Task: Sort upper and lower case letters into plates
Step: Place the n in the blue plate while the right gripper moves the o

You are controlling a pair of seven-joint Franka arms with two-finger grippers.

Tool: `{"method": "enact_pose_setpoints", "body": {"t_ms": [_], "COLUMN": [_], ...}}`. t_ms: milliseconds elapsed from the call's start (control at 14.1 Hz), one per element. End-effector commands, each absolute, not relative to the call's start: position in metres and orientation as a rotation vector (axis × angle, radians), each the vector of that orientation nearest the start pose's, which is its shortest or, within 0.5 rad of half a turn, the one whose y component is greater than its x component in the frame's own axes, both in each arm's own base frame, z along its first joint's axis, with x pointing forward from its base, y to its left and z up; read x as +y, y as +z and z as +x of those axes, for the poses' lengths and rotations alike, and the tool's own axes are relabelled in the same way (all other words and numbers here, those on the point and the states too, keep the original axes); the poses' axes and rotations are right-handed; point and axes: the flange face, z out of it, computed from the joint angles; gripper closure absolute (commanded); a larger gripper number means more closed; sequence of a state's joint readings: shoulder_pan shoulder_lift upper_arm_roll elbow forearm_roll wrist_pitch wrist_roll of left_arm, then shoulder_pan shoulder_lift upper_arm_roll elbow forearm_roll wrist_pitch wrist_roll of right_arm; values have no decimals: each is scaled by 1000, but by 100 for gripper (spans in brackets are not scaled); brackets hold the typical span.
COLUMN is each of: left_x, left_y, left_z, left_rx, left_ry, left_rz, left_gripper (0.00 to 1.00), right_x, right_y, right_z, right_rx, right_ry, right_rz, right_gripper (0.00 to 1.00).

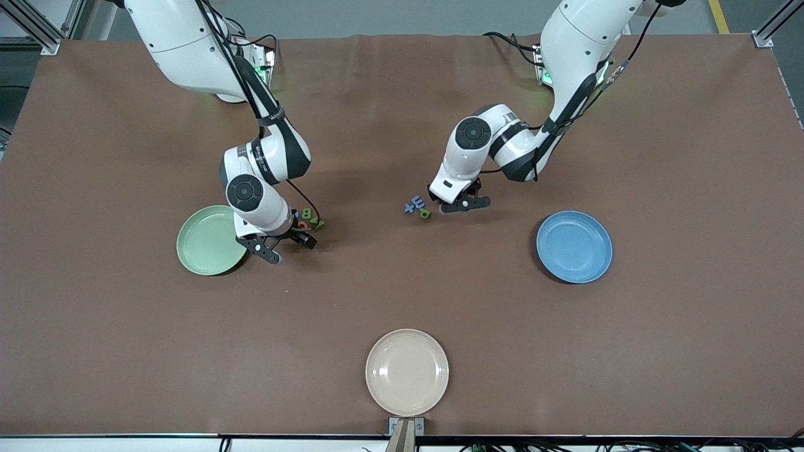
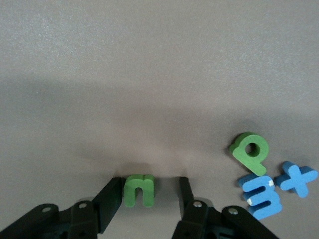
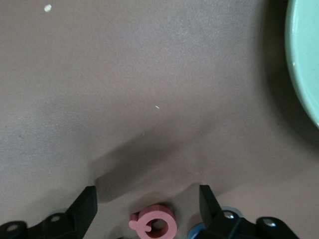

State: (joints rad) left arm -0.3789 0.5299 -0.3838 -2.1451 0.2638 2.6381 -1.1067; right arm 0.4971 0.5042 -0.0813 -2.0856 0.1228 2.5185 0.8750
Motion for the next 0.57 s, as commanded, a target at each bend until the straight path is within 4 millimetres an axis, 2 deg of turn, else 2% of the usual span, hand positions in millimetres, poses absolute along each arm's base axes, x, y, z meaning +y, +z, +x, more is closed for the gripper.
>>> {"method": "enact_pose_setpoints", "body": {"t_ms": [0, 354, 496], "left_x": [-400, -398, -396], "left_y": [161, 161, 170], "left_z": [400, 399, 405], "left_rx": [-265, -266, -280], "left_ry": [66, 69, 47], "left_rz": [-3168, -3163, -3167], "left_gripper": [60, 78, 85], "right_x": [246, 253, 253], "right_y": [175, 172, 170], "right_z": [518, 512, 509], "right_rx": [906, 901, 896], "right_ry": [105, 112, 119], "right_rz": [-3023, -3030, -3036], "right_gripper": [11, 14, 15]}}
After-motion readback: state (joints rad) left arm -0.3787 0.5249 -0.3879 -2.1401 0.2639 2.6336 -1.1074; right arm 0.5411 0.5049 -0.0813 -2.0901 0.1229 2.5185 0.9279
